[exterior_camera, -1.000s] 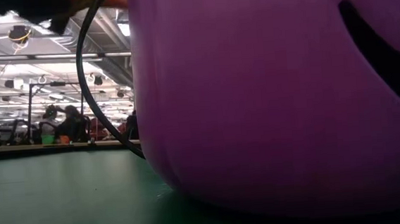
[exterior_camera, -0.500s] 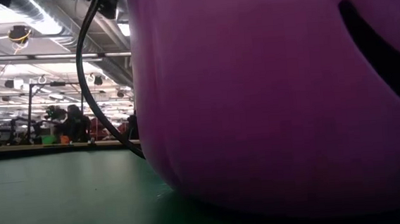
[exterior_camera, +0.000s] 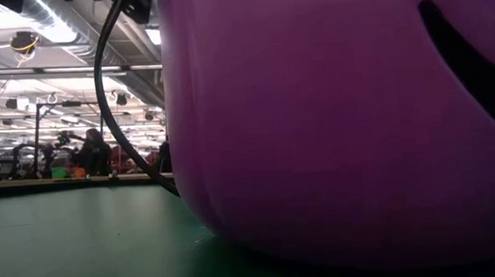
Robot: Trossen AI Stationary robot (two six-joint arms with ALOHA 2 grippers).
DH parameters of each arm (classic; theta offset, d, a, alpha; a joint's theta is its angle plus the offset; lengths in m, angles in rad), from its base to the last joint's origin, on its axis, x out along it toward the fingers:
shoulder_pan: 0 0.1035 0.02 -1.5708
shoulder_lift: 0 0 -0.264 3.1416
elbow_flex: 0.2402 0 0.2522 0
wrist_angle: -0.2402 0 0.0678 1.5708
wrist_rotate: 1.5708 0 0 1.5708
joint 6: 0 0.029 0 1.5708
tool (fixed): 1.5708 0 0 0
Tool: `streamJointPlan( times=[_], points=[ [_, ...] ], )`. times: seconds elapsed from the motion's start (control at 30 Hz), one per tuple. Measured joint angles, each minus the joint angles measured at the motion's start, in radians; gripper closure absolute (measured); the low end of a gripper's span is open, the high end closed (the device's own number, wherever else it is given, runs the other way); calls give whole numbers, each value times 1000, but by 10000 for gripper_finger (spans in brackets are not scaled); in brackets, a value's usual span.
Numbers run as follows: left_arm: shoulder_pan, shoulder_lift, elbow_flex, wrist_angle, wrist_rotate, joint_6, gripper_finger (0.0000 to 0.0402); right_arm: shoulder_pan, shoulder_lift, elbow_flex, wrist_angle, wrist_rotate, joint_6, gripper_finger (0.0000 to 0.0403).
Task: Sort candy
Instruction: Put the orange candy into the orange bucket
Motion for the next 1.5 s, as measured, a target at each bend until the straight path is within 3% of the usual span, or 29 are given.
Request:
streamJointPlan(
  times=[0.17, 0.3, 0.8, 0.9, 1.13, 1.5],
  points=[
    [0, 35, 0, 39, -11, 1, 384, -19, 44, 0, 24, -61, 57, 108],
    [0, 57, 0, 54, -15, 1, 384, -21, 67, 0, 23, -74, 59, 131],
    [-1, 69, 0, 74, -29, 0, 371, -22, 65, 0, 29, -160, 58, 385],
    [-4, 69, 0, 79, -27, 0, 350, -22, 65, 0, 34, -160, 57, 389],
    [-32, 63, 0, 82, -31, -8, 288, -22, 65, 0, 28, -157, 57, 351],
    [-68, -30, 0, 21, -22, 0, 222, -22, 34, 0, 24, -158, 47, 381]
  ],
)
